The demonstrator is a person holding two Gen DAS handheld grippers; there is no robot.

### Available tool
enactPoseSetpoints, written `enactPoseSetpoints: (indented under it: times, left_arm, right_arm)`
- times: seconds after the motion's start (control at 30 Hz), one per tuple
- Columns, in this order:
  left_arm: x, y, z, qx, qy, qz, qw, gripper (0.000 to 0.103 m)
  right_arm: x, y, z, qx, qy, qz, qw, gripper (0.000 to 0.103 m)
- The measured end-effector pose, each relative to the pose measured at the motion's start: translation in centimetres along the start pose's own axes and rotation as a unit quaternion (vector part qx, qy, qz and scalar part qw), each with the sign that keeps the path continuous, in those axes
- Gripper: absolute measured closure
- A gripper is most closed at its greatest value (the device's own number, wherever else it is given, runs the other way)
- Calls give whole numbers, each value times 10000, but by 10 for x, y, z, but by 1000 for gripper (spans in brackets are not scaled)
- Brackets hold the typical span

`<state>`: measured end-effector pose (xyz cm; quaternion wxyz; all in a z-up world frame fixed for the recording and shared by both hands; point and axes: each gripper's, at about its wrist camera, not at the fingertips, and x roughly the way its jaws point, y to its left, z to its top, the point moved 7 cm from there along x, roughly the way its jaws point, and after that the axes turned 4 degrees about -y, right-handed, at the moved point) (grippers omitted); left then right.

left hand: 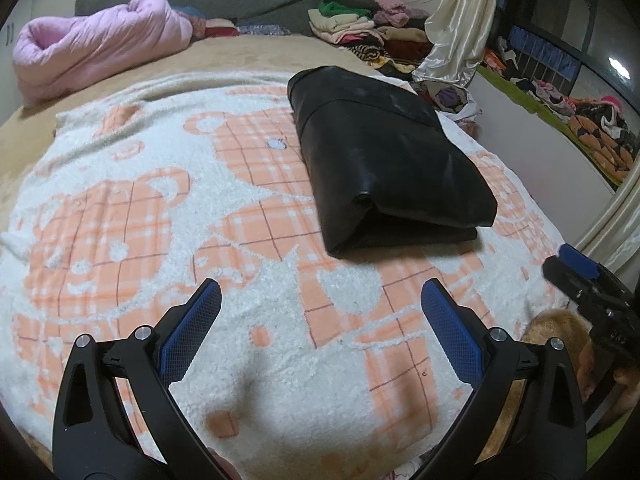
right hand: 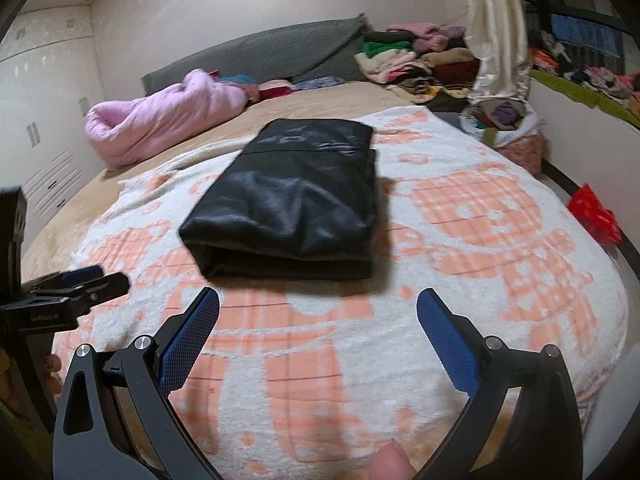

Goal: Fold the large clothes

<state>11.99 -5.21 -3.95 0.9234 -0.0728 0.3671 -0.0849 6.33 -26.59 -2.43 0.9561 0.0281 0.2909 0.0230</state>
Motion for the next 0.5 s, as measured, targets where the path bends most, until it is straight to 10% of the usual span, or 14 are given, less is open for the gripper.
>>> enactPoseSetpoints:
  times: [0.3,0.4,0.5]
  left_arm:
    - [-11,91,18,-753,-42,546,9957,9]
    - [-30,172,23,-1134,-86,1143,9869,9]
    - [-56,273,22,-1411,-81,2077,9679,9]
  right_arm:
    - [-55,-174,-19,1149,-180,-1776,9772,4]
    - [-85,-280,-53,1750,65,-3011,9374,4]
    - [-127,-388,-102,2481,450,-4227,8705,4]
